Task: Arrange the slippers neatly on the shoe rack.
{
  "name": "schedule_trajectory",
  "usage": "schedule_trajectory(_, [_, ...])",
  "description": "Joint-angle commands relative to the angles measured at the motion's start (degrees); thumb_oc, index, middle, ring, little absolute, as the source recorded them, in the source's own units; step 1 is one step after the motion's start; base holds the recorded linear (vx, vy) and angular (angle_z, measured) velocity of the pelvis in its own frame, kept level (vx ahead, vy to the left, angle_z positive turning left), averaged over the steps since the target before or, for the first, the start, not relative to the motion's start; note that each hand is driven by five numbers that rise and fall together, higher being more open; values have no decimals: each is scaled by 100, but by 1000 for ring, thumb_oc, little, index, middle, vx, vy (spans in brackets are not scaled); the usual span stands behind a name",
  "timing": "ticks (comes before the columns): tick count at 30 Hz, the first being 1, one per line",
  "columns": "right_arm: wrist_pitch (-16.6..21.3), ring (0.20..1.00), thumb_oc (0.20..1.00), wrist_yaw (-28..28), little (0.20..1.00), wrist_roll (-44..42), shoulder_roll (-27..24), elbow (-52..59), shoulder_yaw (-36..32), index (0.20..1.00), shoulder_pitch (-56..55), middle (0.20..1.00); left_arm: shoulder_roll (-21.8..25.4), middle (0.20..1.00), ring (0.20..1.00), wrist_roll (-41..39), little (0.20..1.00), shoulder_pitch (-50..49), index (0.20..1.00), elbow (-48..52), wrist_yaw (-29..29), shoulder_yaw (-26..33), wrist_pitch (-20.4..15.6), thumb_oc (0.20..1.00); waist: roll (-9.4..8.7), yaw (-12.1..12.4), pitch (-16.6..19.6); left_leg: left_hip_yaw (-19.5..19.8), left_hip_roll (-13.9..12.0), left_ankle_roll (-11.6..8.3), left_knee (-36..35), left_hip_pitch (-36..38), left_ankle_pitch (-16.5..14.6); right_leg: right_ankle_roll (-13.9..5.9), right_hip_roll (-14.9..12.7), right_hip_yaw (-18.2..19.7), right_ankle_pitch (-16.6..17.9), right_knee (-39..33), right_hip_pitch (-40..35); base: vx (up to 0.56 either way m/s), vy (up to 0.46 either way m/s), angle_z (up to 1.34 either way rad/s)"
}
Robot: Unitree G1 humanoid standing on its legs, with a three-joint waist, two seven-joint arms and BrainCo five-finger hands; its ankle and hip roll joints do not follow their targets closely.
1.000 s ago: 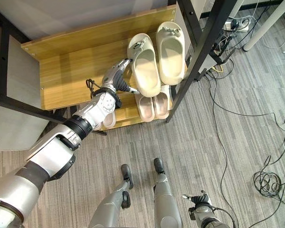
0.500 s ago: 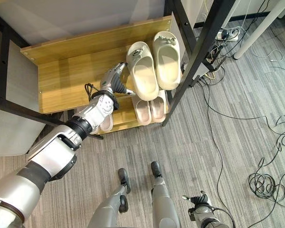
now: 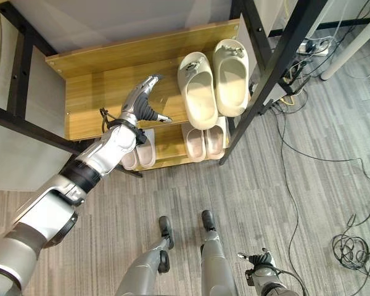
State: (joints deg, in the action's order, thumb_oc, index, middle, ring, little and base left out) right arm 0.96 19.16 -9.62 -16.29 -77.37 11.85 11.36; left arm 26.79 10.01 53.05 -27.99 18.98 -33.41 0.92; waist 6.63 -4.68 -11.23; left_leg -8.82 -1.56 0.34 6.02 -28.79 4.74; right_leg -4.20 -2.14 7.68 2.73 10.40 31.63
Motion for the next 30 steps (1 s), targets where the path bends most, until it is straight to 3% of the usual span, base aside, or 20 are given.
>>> schedule_trajectory(1, [-5, 1000, 1000, 30, 1000, -134, -45, 102, -171, 1000, -157, 1000, 363, 1000, 1000, 475, 1000, -170, 1000, 702, 346, 500, -395, 1000, 125, 78, -83, 323, -45, -212, 556, -434, -434, -148, -117, -427, -244, 419, 458, -32, -15, 1])
schedule_trajectory(6, [57, 1000, 1000, 107, 1000, -156, 50, 82, -409, 1000, -85, 1000, 741, 1000, 1000, 1345, 1000, -1482, 1000, 2099, 543, 901, -654, 1000, 91, 181, -161, 327, -48, -192, 672, -504, -495, -119, -131, -423, -270, 530, 523, -13, -2, 1])
schedule_trajectory(10, [77, 1000, 1000, 209, 1000, -167, -23, 96, -432, 1000, 59, 1000, 695, 1000, 1000, 1893, 1000, -1762, 1000, 2331, 786, 843, -665, 1000, 49, 183, -195, 338, -50, -190, 686, -534, -509, -120, -138, -413, -268, 555, 563, -8, -2, 2])
schedule_trajectory(19, [152, 1000, 1000, 376, 1000, -171, -27, 208, -259, 1000, 129, 1000, 248, 1000, 1000, 2504, 1000, -1576, 1000, 2381, 1250, 547, -559, 1000, -32, 136, -270, 335, -36, -178, 685, -548, -519, -119, -143, -418, -279, 600, 580, 0, 0, 0])
schedule_trajectory(30, [211, 1000, 1000, 516, 1000, -177, 66, 335, -47, 1000, 42, 1000, -285, 1000, 1000, 2654, 1000, -1154, 1000, 2488, 1484, 153, -571, 1000, -50, 54, -360, 332, -31, -159, 756, -569, -556, -107, -135, -396, -307, 687, 612, -3, -6, 0])
